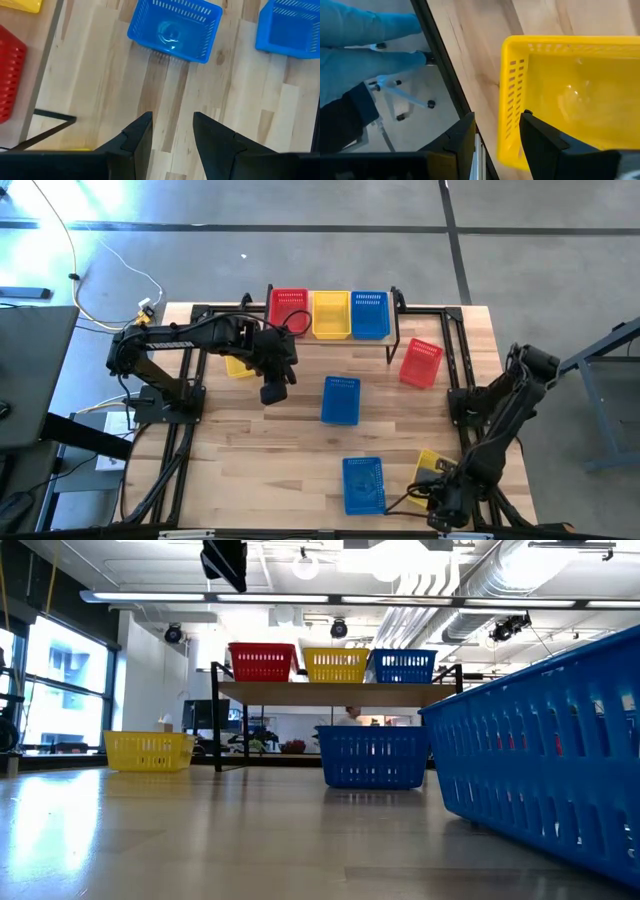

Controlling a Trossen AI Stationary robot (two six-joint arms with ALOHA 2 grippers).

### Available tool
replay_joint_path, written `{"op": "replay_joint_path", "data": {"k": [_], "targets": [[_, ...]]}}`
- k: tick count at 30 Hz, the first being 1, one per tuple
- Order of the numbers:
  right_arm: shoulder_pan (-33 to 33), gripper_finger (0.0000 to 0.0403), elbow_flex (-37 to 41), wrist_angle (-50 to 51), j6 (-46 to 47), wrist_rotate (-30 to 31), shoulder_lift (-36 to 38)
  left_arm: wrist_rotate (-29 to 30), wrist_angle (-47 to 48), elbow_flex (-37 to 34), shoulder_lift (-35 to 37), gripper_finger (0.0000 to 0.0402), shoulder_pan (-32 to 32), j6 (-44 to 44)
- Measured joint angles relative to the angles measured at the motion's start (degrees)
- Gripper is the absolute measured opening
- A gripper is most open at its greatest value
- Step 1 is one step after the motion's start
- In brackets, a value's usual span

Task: Stack baskets on shelf by color
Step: Stack the bottom yellow bin on top of the yellow bin on the shelf

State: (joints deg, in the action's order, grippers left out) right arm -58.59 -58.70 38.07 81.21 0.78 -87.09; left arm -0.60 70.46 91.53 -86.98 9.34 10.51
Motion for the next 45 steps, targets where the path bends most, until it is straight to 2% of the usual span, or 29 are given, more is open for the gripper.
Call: {"op": "replay_joint_path", "data": {"k": [7,11,15,18,21,23,26,34,45], "targets": [[0.0,0.0139,1.5,-5.7,0.0,-1.8,-4.2,0.0,0.0,0.0,0.0,0.0131,0.0,-0.2],[0.0,0.0139,1.5,-5.6,1.1,-5.4,-7.7,0.0,0.0,0.0,0.0,0.0131,0.0,-1.0],[0.1,0.0133,1.5,-5.5,4.0,-5.8,-9.9,0.0,0.0,0.0,0.0,0.0131,0.0,-1.3],[0.1,0.0099,1.5,-5.5,6.3,-5.8,-10.2,0.0,0.0,0.0,0.0,0.0131,0.0,-2.5],[0.4,0.0037,1.5,-5.6,7.7,-5.8,-10.0,0.0,0.0,0.0,0.0,0.0131,0.0,-3.8],[0.7,0.0012,0.9,-4.9,7.9,-5.9,-9.9,0.0,0.0,0.0,0.0,0.0131,0.0,-4.8],[1.4,0.0018,-0.7,-2.3,8.9,-5.3,-9.9,-0.1,0.2,0.0,0.0,0.0131,0.0,-6.4],[5.5,0.0002,-7.8,4.0,8.8,-3.3,-9.9,-0.1,0.5,0.0,0.3,0.0131,0.7,-11.8],[12.8,0.0,-22.8,26.2,8.7,5.7,-9.9,0.0,0.8,0.0,3.3,0.0131,6.7,-21.2]]}}
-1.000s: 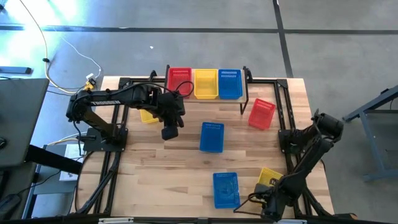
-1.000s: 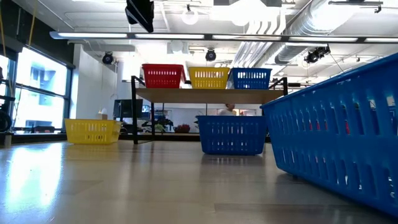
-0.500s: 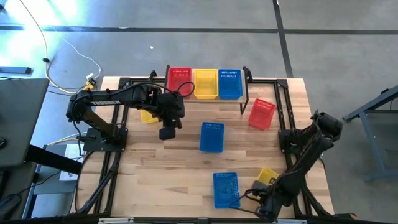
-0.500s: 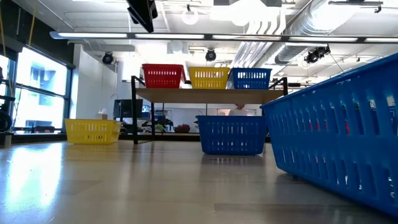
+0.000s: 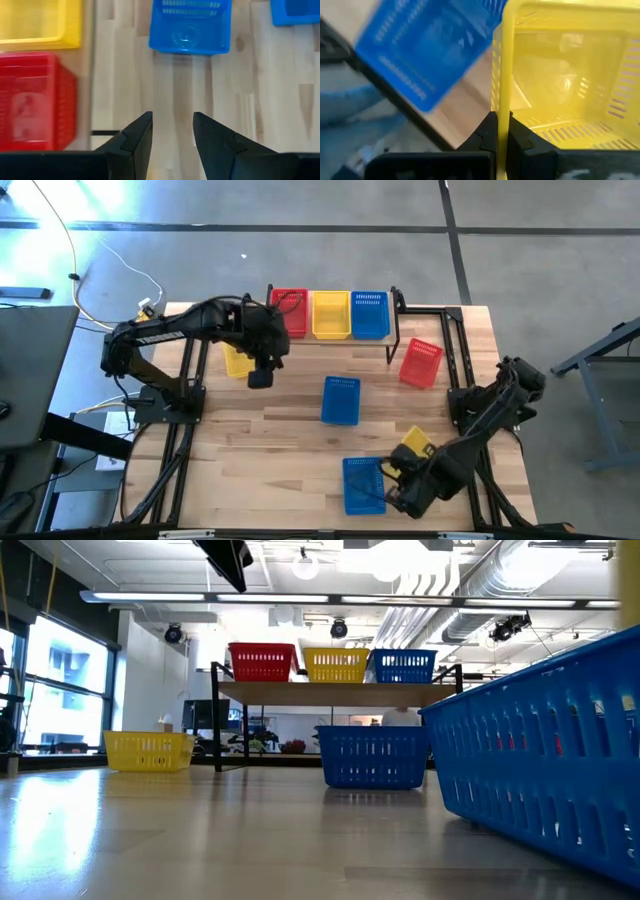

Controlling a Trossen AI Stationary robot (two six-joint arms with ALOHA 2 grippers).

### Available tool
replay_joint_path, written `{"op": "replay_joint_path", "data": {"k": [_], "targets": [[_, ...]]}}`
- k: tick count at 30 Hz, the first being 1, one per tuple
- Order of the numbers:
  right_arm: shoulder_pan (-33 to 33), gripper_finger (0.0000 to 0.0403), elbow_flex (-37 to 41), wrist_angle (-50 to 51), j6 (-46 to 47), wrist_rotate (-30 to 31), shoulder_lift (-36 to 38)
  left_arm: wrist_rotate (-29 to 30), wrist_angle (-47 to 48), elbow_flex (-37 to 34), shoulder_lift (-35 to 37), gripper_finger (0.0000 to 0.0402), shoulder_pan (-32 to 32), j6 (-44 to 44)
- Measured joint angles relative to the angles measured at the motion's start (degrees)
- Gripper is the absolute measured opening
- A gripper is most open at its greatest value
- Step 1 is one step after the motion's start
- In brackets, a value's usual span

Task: Stack baskets on shelf by color
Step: Stack the bottom yellow bin on top of the yellow bin on the shelf

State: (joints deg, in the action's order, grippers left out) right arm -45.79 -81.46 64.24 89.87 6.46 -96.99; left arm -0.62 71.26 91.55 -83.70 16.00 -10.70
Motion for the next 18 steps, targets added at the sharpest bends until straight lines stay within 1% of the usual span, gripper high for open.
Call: {"op": "replay_joint_path", "data": {"k": [5,9,13,18], "targets": [[4.6,0.0,-6.0,7.3,-3.9,4.4,0.0,0.8,0.1,0.0,1.6,0.0131,3.2,-2.0],[9.5,0.0,-10.2,10.9,-10.0,7.3,0.0,2.6,1.2,0.0,2.2,0.0131,5.3,-2.9],[14.9,0.0,-13.9,12.5,-17.4,10.2,0.0,3.2,2.4,0.0,2.2,0.0131,7.1,-3.0],[22.3,0.0,-18.2,13.2,-29.3,11.5,0.0,3.2,2.8,0.0,2.2,0.0131,8.2,-3.0]]}}
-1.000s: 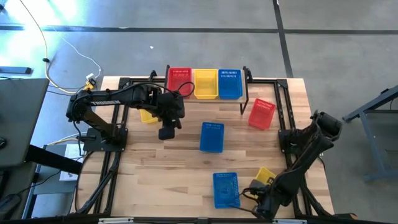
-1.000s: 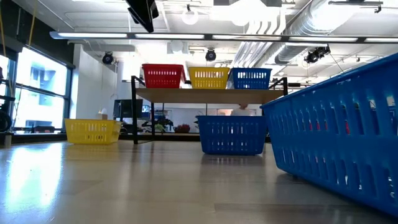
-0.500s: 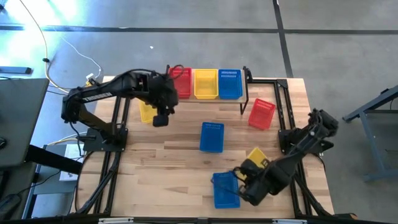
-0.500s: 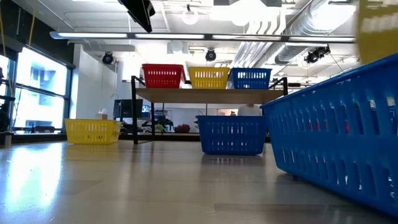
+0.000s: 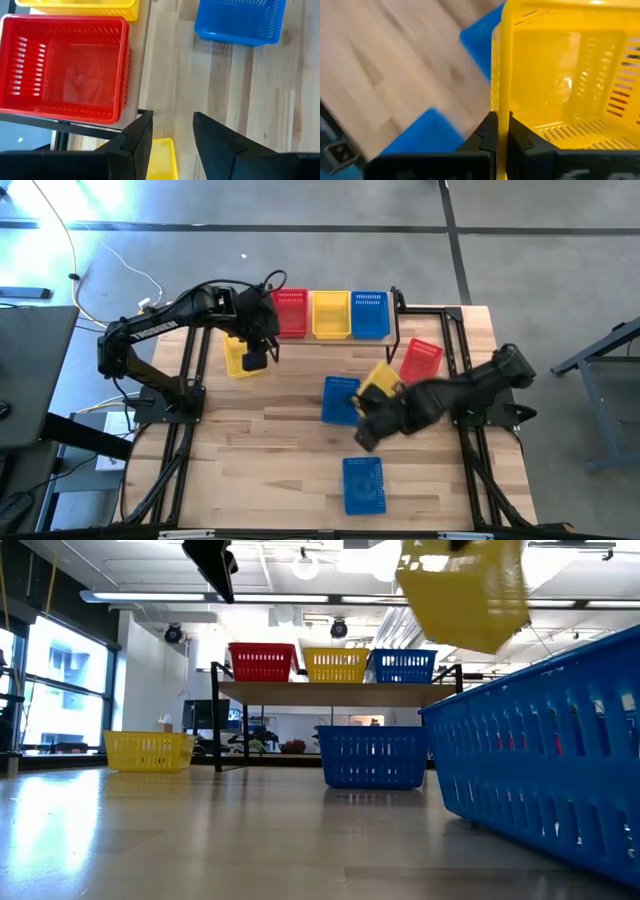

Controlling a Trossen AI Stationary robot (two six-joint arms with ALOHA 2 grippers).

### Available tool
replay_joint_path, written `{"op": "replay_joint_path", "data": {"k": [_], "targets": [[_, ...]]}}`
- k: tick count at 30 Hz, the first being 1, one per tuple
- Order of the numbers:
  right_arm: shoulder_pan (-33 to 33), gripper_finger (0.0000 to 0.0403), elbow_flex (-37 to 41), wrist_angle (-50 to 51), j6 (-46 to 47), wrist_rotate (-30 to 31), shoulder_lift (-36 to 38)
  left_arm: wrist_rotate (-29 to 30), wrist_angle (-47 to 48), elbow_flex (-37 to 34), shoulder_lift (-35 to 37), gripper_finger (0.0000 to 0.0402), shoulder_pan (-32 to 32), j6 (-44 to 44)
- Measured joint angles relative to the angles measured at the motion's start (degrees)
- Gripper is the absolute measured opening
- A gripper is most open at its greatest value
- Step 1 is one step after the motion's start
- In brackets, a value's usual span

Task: Stack baskets on shelf by color
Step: Stack the bottom yellow bin on top of the yellow bin on the shelf

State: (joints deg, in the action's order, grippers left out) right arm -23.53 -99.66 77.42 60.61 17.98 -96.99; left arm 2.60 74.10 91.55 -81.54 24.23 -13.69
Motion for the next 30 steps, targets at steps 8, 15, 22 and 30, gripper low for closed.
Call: {"op": "replay_joint_path", "data": {"k": [8,15,22,30], "targets": [[10.0,0.0,-6.5,-0.1,-19.5,4.5,0.0,0.0,2.1,0.0,0.0,0.0131,1.4,-1.1],[18.2,0.0,-11.0,-1.1,-37.8,7.3,0.0,0.0,2.2,0.0,0.0,0.0131,2.6,0.0],[26.7,0.0,-12.2,-7.7,-58.1,6.5,0.0,0.0,2.2,0.0,0.0,0.0131,3.2,5.0],[34.3,0.0,-12.2,-17.2,-73.7,1.1,-0.3,0.0,2.2,0.0,-0.1,0.0131,3.2,10.0]]}}
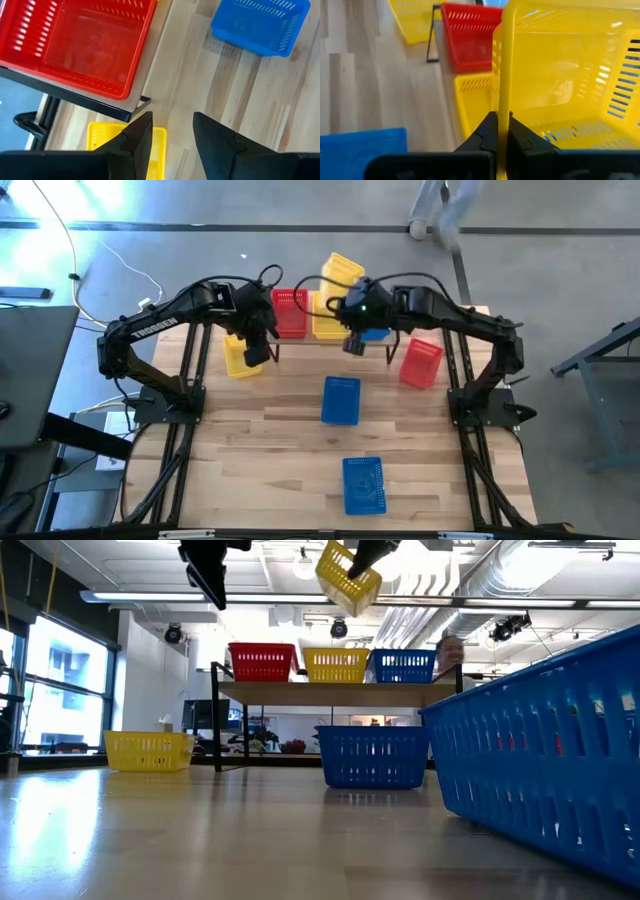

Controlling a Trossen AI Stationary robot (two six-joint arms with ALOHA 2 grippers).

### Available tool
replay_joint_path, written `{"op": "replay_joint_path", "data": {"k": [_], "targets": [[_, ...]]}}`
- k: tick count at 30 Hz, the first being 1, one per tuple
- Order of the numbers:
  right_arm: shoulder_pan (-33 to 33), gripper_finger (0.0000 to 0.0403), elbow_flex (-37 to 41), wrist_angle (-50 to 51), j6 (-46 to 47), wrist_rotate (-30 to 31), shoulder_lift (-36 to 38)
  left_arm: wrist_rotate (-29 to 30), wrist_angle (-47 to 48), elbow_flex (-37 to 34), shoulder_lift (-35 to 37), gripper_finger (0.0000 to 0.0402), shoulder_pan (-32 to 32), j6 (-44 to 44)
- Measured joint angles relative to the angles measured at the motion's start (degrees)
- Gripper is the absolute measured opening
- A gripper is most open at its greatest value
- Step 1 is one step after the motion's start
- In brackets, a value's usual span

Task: Stack baskets on shelf by color
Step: Stack the bottom yellow bin on top of the yellow bin on the shelf

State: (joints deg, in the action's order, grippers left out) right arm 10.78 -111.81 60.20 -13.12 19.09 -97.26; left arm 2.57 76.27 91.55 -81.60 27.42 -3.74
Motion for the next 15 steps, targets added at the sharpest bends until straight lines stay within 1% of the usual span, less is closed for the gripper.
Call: {"op": "replay_joint_path", "data": {"k": [3,6,11,15], "targets": [[2.1,0.0,0.0,-2.8,-2.7,-1.8,0.0,0.0,0.0,0.0,0.0,0.0131,0.0,1.7],[3.7,0.0,0.0,-4.1,-4.2,-4.9,0.0,0.0,0.0,0.0,0.0,0.0131,0.0,2.3],[4.4,0.0,0.1,-2.5,-5.4,-6.5,-1.3,0.0,0.0,0.0,0.0,0.0131,0.0,3.4],[4.4,0.0,0.1,0.2,-5.4,-9.3,-3.3,0.0,0.6,0.0,0.0,0.0131,0.0,4.9]]}}
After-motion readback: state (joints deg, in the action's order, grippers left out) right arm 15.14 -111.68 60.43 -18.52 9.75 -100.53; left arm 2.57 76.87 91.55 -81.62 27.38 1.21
